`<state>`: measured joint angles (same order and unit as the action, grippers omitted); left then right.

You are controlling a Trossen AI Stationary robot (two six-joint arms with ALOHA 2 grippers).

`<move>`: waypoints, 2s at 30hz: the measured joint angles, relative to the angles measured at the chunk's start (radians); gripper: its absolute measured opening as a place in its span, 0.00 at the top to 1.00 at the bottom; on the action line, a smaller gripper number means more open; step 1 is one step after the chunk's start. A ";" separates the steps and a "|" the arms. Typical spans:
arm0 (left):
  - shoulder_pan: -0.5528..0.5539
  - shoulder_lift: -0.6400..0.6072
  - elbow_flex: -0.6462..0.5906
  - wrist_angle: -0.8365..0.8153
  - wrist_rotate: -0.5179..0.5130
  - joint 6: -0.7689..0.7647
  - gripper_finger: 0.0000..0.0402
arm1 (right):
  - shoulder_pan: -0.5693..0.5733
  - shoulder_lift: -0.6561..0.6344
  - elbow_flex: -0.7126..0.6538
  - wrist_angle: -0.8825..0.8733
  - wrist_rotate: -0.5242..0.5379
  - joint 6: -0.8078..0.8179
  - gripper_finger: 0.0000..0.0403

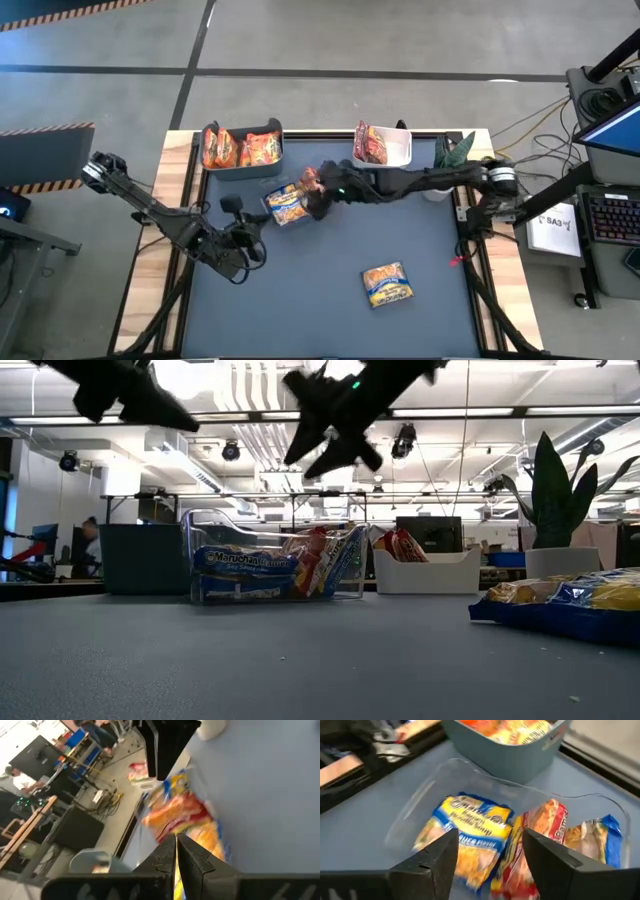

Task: Sort Maruchan noodles
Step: Put the red noodle pack into the white bin

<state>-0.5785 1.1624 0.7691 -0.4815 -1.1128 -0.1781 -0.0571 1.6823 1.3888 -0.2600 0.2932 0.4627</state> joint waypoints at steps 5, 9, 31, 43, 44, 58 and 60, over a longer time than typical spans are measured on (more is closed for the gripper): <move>-0.005 -0.089 -0.071 -0.035 0.004 -0.042 1.00 | -0.054 0.144 0.175 -0.201 -0.020 0.062 0.44; -0.006 -0.146 -0.118 -0.037 0.004 -0.049 1.00 | -0.079 0.233 0.283 -0.348 -0.008 0.104 0.43; -0.010 -0.222 -0.146 -0.026 0.005 -0.050 1.00 | -0.113 0.353 0.370 -0.431 0.022 0.158 0.42; -0.010 -0.220 -0.146 -0.025 0.005 -0.048 1.00 | -0.107 0.392 0.370 -0.385 0.012 0.155 0.46; -0.010 -0.220 -0.146 -0.025 0.005 -0.046 1.00 | -0.107 0.394 0.370 -0.384 0.011 0.155 0.47; -0.010 -0.220 -0.146 -0.024 0.005 -0.044 1.00 | -0.107 0.392 0.374 -0.382 -0.005 0.160 0.75; -0.010 -0.220 -0.146 -0.025 0.005 -0.044 1.00 | -0.106 0.385 0.374 -0.386 -0.007 0.160 0.78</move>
<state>-0.5880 0.9428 0.6235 -0.5060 -1.1080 -0.2221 -0.1635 2.0669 1.7626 -0.6456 0.2859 0.6223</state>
